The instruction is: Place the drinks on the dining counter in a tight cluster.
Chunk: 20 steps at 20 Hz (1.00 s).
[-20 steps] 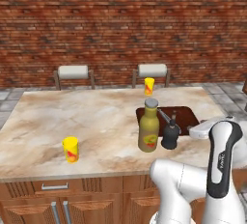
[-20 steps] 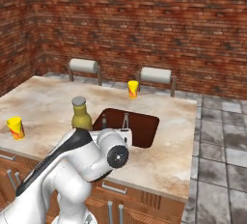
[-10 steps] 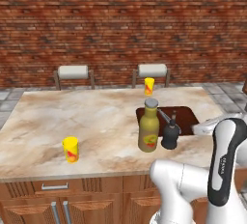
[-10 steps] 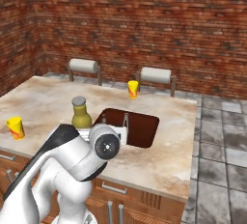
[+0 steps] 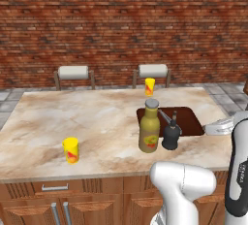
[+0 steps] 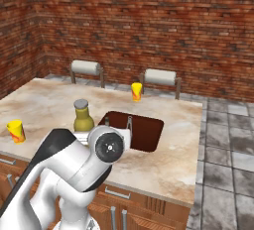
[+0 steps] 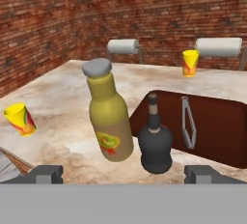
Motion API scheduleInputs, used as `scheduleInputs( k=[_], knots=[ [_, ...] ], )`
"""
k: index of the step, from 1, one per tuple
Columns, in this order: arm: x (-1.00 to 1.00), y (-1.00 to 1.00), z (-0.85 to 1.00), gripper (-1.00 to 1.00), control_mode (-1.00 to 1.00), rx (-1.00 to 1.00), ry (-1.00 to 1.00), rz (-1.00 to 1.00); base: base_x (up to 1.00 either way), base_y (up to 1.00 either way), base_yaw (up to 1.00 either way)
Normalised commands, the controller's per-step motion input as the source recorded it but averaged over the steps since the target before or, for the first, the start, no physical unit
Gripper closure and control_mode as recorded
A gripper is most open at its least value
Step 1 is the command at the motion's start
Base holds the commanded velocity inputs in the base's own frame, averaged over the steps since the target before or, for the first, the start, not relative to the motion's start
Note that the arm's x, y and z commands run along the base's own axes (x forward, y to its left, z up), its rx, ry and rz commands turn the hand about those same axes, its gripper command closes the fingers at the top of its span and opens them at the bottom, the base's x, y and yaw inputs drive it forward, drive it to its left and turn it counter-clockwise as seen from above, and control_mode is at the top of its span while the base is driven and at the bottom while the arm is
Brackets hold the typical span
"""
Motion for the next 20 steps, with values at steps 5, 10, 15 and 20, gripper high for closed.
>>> scheduleInputs(
  k=[5,10,15,20],
  knots=[
    [-0.10,0.00,0.02,-1.00,-1.00,0.00,0.00,0.00,0.00,0.00,0.00],
    [0.00,0.00,0.00,-1.00,-1.00,0.00,0.00,0.00,0.00,0.00,0.00],
    [-0.01,0.00,0.00,-1.00,-1.00,0.00,0.00,0.00,0.00,0.00,0.00],
    [0.00,0.00,0.00,-1.00,1.00,0.00,0.00,0.00,-0.49,0.01,0.00]
  ],
)
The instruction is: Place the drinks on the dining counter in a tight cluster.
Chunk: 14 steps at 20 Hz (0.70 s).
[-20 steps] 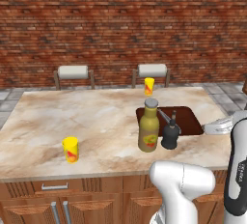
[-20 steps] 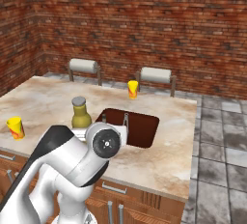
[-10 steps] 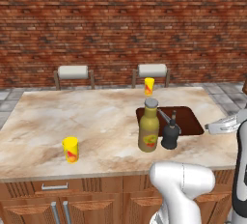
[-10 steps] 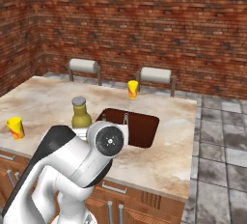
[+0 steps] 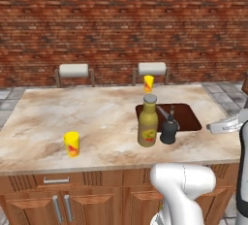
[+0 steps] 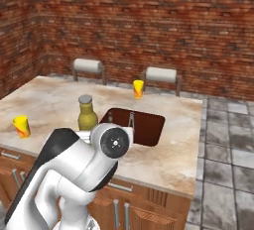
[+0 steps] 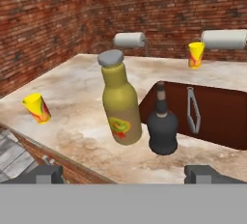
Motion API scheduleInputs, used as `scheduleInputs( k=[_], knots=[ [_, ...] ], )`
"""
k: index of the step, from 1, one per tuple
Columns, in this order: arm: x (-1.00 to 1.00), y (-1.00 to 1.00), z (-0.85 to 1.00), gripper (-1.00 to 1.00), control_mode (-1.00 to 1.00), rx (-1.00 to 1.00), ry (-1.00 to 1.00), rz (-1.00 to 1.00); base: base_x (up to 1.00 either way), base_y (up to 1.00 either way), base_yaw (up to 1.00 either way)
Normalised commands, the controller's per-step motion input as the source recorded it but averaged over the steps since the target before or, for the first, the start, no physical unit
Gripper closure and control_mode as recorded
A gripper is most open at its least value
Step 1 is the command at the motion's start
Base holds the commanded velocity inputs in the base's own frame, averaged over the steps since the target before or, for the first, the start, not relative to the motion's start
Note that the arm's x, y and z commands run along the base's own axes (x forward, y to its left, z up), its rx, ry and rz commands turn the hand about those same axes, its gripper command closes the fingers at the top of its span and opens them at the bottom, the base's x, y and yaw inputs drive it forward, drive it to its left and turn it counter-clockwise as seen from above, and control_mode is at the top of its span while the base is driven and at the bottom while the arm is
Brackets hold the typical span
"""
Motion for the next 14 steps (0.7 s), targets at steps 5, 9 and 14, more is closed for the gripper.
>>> scheduleInputs(
  k=[5,9,14],
  knots=[
    [0.00,0.00,0.00,-1.00,1.00,0.00,0.00,0.00,-0.72,0.00,-0.01],
    [0.00,0.00,0.00,-1.00,1.00,0.00,0.00,0.00,-0.80,0.00,-0.04],
    [0.00,0.00,0.00,-1.00,1.00,0.00,0.00,0.00,-0.79,0.02,-0.11]
  ],
)
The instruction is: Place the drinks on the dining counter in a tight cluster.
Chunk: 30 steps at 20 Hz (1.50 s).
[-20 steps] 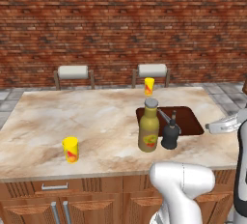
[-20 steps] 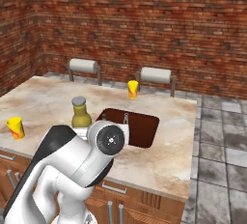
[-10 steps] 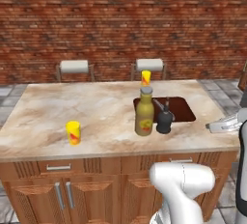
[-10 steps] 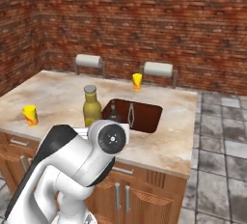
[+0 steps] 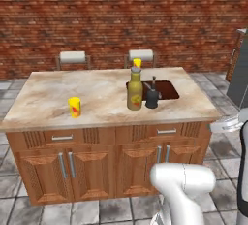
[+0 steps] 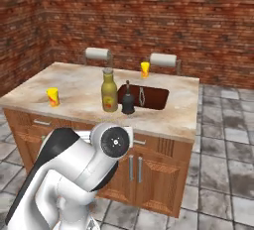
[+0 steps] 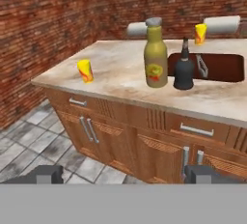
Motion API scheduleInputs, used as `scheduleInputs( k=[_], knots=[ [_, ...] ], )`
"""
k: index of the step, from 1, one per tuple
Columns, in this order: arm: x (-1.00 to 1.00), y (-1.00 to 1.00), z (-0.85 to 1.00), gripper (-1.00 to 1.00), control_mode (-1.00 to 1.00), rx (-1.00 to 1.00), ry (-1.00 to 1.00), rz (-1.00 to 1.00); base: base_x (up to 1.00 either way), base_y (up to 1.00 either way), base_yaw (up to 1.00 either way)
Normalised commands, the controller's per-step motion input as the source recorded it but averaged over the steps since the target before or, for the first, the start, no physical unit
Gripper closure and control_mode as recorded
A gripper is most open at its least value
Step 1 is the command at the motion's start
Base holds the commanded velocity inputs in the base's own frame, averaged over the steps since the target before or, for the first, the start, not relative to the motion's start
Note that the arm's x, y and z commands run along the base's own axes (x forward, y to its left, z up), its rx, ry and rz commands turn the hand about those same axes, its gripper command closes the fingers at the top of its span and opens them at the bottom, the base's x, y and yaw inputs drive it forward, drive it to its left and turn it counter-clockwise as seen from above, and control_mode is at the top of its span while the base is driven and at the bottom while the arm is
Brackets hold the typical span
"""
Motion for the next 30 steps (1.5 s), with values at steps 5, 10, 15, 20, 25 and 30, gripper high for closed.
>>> scheduleInputs(
  k=[5,10,15,20,25,30],
  knots=[
    [0.00,0.00,0.00,-1.00,1.00,0.00,0.00,0.00,-0.34,0.09,-0.47],
    [0.00,0.00,0.00,-1.00,1.00,0.00,0.00,0.00,0.00,0.02,-0.96],
    [0.00,0.00,0.00,-1.00,1.00,0.00,0.00,0.00,0.00,0.01,-0.98],
    [0.00,0.00,0.00,-1.00,1.00,0.00,0.00,0.00,0.00,0.02,-1.00],
    [0.00,0.00,0.00,-1.00,1.00,0.00,0.00,0.00,0.00,0.05,-0.99],
    [0.00,0.00,0.00,-1.00,1.00,0.00,0.00,0.00,0.01,0.09,-0.95]
  ],
)
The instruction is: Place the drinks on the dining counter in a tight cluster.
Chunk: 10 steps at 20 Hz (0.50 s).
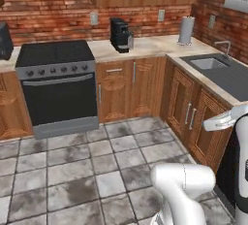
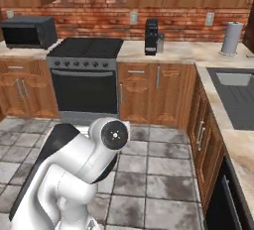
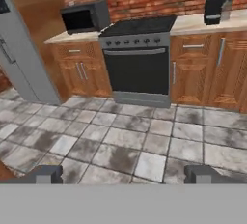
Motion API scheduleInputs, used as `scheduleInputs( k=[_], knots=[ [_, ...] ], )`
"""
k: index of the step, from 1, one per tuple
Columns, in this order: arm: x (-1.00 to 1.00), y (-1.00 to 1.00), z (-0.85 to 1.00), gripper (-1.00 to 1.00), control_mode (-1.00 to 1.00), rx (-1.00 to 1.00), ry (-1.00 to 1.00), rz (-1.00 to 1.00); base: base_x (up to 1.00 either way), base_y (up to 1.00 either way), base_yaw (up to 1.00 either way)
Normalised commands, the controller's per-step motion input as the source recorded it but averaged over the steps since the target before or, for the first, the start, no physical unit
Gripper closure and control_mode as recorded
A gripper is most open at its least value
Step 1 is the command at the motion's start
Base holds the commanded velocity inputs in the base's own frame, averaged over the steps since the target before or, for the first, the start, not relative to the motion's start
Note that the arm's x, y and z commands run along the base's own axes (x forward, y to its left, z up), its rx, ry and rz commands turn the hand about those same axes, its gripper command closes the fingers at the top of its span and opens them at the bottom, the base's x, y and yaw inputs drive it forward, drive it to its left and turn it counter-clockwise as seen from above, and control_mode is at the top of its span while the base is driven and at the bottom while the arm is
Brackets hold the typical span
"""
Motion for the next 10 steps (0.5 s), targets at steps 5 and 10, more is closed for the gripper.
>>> scheduleInputs(
  k=[5,10],
  knots=[
    [0.00,0.00,0.00,-1.00,1.00,0.00,0.00,0.00,0.18,0.23,-0.81],
    [0.00,0.00,0.00,-1.00,1.00,0.00,0.00,0.00,0.45,0.39,-0.56]
  ],
)
